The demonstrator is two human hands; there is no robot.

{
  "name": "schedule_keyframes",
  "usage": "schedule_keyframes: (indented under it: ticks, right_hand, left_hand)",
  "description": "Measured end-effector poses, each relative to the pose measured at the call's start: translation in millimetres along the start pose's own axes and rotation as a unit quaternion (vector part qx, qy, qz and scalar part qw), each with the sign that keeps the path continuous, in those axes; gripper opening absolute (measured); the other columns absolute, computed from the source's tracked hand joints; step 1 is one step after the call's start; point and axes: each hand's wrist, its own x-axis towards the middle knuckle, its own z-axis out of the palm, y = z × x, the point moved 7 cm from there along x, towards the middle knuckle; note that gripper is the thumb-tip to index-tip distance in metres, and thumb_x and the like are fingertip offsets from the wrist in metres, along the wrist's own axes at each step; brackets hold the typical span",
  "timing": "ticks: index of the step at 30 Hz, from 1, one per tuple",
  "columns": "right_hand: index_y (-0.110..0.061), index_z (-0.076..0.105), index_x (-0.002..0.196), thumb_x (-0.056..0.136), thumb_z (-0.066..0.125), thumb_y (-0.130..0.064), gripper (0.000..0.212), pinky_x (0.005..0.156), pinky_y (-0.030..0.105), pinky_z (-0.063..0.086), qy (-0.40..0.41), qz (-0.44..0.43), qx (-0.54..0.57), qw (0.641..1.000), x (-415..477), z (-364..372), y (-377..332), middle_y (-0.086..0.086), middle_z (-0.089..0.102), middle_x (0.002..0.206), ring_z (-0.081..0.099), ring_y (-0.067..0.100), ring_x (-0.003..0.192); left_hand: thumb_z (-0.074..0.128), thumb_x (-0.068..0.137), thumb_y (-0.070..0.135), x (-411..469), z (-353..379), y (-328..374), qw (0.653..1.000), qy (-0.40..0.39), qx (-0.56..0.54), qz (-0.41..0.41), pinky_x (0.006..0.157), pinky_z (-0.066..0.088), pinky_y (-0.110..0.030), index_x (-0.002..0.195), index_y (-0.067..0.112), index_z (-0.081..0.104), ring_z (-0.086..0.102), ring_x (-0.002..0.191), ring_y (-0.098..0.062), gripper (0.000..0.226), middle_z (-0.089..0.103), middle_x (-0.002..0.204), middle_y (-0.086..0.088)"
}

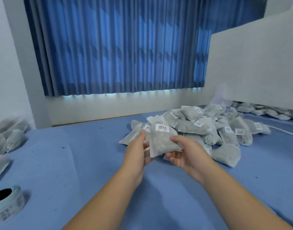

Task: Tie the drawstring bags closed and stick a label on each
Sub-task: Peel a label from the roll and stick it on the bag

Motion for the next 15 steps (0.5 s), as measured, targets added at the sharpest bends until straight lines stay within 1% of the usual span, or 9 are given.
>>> schedule_keyframes:
  ticks: [2,3,5,6,7,9,12,13,15]
  right_hand:
    - [-0.006,0.059,0.093,0.090,0.057,-0.012,0.006,0.043,0.021,0.048,0.023,-0.017,0.091,0.995,12.1,-17.6,-32.1,0.010,0.063,0.071,0.058,0.016,0.047]
    - [-0.004,0.058,0.099,0.091,0.058,-0.011,0.011,0.048,0.023,0.053,0.034,-0.032,0.148,0.988,18.1,-26.9,-49.9,0.015,0.065,0.084,0.063,0.020,0.054]
    - [0.001,0.049,0.124,0.091,0.064,-0.016,0.039,0.069,0.031,0.060,0.059,-0.067,0.239,0.967,29.4,-46.8,-81.5,0.024,0.058,0.117,0.071,0.030,0.081]
    - [-0.001,0.041,0.133,0.091,0.065,-0.020,0.052,0.078,0.035,0.060,0.081,-0.069,0.244,0.964,34.8,-57.7,-90.0,0.025,0.052,0.126,0.069,0.033,0.093]
    - [-0.003,0.037,0.137,0.092,0.064,-0.023,0.056,0.080,0.036,0.059,0.107,-0.063,0.225,0.966,38.2,-67.0,-93.7,0.026,0.049,0.128,0.067,0.033,0.098]
    - [-0.002,0.043,0.129,0.096,0.058,-0.023,0.042,0.074,0.033,0.058,0.147,-0.046,0.158,0.975,42.9,-76.1,-90.5,0.022,0.053,0.119,0.066,0.030,0.094]
    - [-0.006,0.055,0.097,0.095,0.051,-0.017,0.012,0.058,0.028,0.051,0.139,-0.007,0.076,0.987,49.2,-69.8,-65.4,0.008,0.059,0.085,0.066,0.021,0.070]
    - [-0.008,0.057,0.089,0.093,0.051,-0.015,0.010,0.055,0.027,0.049,0.132,0.011,0.054,0.990,49.5,-64.8,-54.2,0.005,0.059,0.075,0.064,0.018,0.063]
    - [-0.011,0.058,0.082,0.090,0.052,-0.013,0.010,0.050,0.023,0.045,0.122,0.040,0.012,0.992,50.6,-53.7,-33.0,0.001,0.057,0.064,0.059,0.014,0.054]
  left_hand:
    - [0.049,0.099,0.044,2.1,10.4,-6.2,1.000,0.001,0.005,-0.021,0.064,0.052,-0.028,0.112,0.023,0.062,0.069,0.080,-0.017,0.028,0.068,0.099,-0.002]
    - [0.051,0.098,0.045,2.3,13.9,-8.1,1.000,0.000,0.005,-0.028,0.066,0.052,-0.030,0.111,0.022,0.061,0.068,0.085,-0.020,0.028,0.065,0.104,-0.003]
    - [0.051,0.098,0.046,3.1,18.4,-9.2,0.999,-0.005,0.005,-0.033,0.068,0.052,-0.033,0.108,0.021,0.060,0.068,0.091,-0.023,0.028,0.063,0.111,-0.005]
    - [0.051,0.098,0.045,3.2,19.3,-8.7,0.999,-0.007,0.005,-0.033,0.069,0.052,-0.034,0.107,0.021,0.060,0.069,0.093,-0.024,0.027,0.064,0.112,-0.006]
    - [0.051,0.098,0.044,3.2,18.8,-7.6,0.999,-0.007,0.003,-0.034,0.070,0.052,-0.035,0.106,0.021,0.060,0.069,0.093,-0.025,0.026,0.064,0.112,-0.006]
    - [0.052,0.098,0.040,3.4,14.0,-4.6,0.999,-0.002,-0.006,-0.035,0.069,0.051,-0.035,0.107,0.018,0.061,0.070,0.089,-0.025,0.026,0.065,0.109,-0.006]
    - [0.053,0.097,0.036,2.7,-0.4,0.2,0.999,0.011,-0.013,-0.034,0.064,0.048,-0.032,0.106,0.015,0.062,0.068,0.074,-0.022,0.025,0.065,0.099,-0.005]
    - [0.053,0.097,0.036,1.9,-5.9,2.0,0.999,0.014,-0.016,-0.034,0.063,0.047,-0.031,0.105,0.014,0.062,0.066,0.070,-0.020,0.025,0.064,0.095,-0.005]
    - [0.053,0.096,0.034,-0.3,-16.5,6.2,0.999,0.019,-0.025,-0.034,0.060,0.044,-0.031,0.100,0.013,0.063,0.063,0.061,-0.018,0.023,0.065,0.086,-0.004]
